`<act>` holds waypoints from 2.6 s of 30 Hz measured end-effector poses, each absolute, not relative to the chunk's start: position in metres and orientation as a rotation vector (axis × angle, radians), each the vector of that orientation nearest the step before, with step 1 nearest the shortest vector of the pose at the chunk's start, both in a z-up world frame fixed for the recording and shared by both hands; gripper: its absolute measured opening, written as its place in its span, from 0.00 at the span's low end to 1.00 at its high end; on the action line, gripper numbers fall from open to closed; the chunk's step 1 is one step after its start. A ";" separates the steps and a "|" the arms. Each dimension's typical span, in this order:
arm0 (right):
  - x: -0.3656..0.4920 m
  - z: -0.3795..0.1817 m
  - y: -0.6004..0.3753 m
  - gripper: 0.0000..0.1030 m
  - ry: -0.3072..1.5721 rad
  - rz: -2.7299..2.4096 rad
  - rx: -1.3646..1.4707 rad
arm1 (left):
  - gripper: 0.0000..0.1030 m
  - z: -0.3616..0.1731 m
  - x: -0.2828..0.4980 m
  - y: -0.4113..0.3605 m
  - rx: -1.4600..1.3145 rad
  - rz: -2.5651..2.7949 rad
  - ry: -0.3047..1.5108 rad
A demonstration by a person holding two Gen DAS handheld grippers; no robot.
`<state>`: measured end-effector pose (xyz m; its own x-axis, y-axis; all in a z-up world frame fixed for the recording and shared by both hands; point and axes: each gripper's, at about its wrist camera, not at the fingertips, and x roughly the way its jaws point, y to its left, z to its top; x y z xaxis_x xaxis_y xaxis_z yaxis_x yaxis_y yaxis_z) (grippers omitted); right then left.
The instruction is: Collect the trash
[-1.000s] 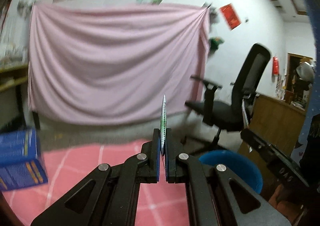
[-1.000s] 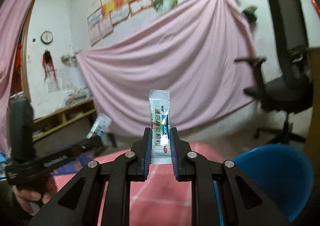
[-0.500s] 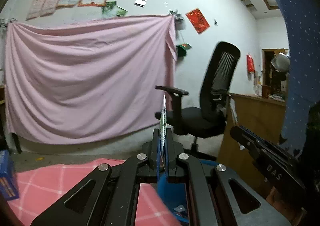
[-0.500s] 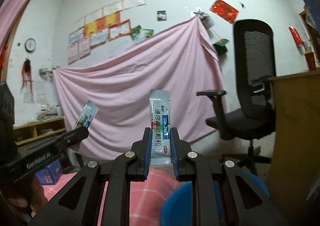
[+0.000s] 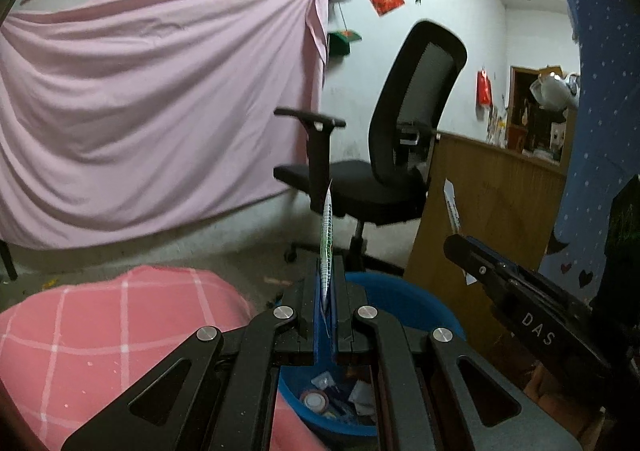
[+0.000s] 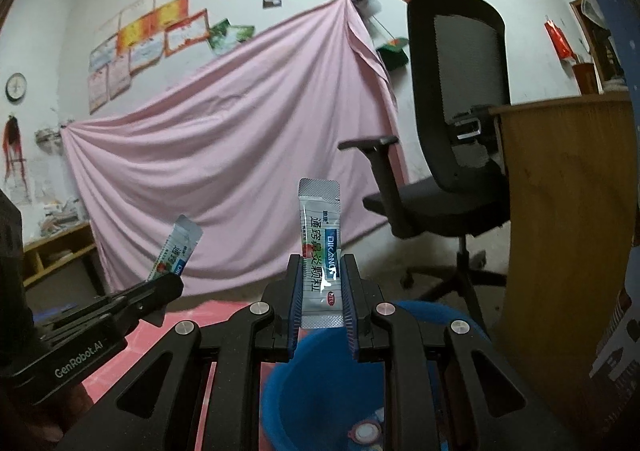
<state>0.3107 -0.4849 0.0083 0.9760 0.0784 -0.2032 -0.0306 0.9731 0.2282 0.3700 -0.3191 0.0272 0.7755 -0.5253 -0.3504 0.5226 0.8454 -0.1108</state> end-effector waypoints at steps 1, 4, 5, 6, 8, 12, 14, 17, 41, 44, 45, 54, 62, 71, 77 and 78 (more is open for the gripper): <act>0.312 0.007 -0.486 0.17 0.222 0.053 0.229 | 0.02 0.025 0.370 -0.320 -0.005 -0.567 0.393; 0.315 0.001 -0.491 0.17 0.257 0.044 0.238 | 0.02 0.019 0.374 -0.323 -0.017 -0.582 0.438; 0.317 -0.001 -0.493 0.18 0.268 0.041 0.243 | 0.02 0.019 0.376 -0.325 -0.019 -0.584 0.454; 0.318 -0.002 -0.495 0.18 0.276 0.038 0.249 | 0.02 0.016 0.376 -0.325 -0.019 -0.585 0.467; 0.321 -0.006 -0.500 0.19 0.303 0.036 0.268 | 0.02 0.014 0.381 -0.328 -0.018 -0.586 0.507; 0.328 -0.015 -0.509 0.19 0.356 0.024 0.313 | 0.10 0.009 0.387 -0.331 -0.022 -0.586 0.584; 0.332 -0.019 -0.514 0.19 0.381 0.017 0.339 | 0.22 0.007 0.388 -0.332 -0.030 -0.588 0.611; 0.335 -0.025 -0.521 0.19 0.417 0.014 0.374 | 0.28 0.008 0.388 -0.330 -0.048 -0.594 0.622; 0.316 0.004 -0.492 0.47 0.346 0.056 0.317 | 0.51 0.047 0.353 -0.275 -0.051 -0.451 0.540; 0.314 0.007 -0.486 0.50 0.333 0.059 0.308 | 0.54 0.052 0.347 -0.268 -0.045 -0.432 0.534; 0.313 0.008 -0.484 0.53 0.330 0.061 0.304 | 0.58 0.053 0.345 -0.265 -0.040 -0.418 0.529; 0.301 0.016 -0.473 0.87 0.287 0.038 0.260 | 0.95 0.047 0.322 -0.236 -0.053 -0.246 0.452; 0.275 0.012 -0.461 1.00 0.253 0.030 0.213 | 0.95 0.040 0.288 -0.206 -0.097 -0.209 0.437; 0.233 0.015 -0.446 1.00 0.204 0.039 0.227 | 0.96 0.037 0.236 -0.183 -0.075 -0.192 0.395; 0.200 0.024 -0.428 1.00 0.178 0.038 0.209 | 0.98 0.046 0.205 -0.156 -0.116 -0.168 0.361; 0.195 0.025 -0.425 1.00 0.177 0.036 0.206 | 0.98 0.047 0.200 -0.153 -0.113 -0.164 0.355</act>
